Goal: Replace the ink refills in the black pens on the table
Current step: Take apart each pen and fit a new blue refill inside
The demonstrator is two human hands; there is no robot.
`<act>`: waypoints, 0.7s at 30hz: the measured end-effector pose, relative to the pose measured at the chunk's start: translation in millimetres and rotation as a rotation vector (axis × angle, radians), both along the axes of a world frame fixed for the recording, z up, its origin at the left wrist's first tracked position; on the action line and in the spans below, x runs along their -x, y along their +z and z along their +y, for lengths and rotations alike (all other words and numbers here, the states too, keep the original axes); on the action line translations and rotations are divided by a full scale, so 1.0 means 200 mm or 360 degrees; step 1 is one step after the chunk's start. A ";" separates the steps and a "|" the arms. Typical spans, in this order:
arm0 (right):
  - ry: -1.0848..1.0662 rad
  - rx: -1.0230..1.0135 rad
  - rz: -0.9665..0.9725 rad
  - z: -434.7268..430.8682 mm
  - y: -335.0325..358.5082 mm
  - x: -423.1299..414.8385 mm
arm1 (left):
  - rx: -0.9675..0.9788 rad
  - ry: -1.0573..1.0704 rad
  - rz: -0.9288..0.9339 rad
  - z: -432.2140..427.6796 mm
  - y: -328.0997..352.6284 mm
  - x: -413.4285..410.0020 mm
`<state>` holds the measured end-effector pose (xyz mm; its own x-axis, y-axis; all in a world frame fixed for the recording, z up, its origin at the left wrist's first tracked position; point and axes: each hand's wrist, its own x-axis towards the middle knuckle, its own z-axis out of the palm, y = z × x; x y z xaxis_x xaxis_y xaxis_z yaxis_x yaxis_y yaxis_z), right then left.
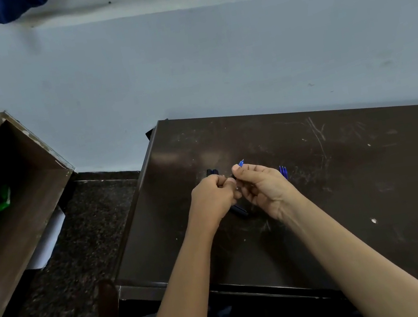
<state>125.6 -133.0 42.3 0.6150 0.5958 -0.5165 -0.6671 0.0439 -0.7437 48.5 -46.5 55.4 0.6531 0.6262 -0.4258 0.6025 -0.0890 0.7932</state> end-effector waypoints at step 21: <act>-0.0024 -0.0126 0.0202 0.05 -0.02 0.03 | -0.0214 -0.0123 0.0147 0.04 0.02 0.02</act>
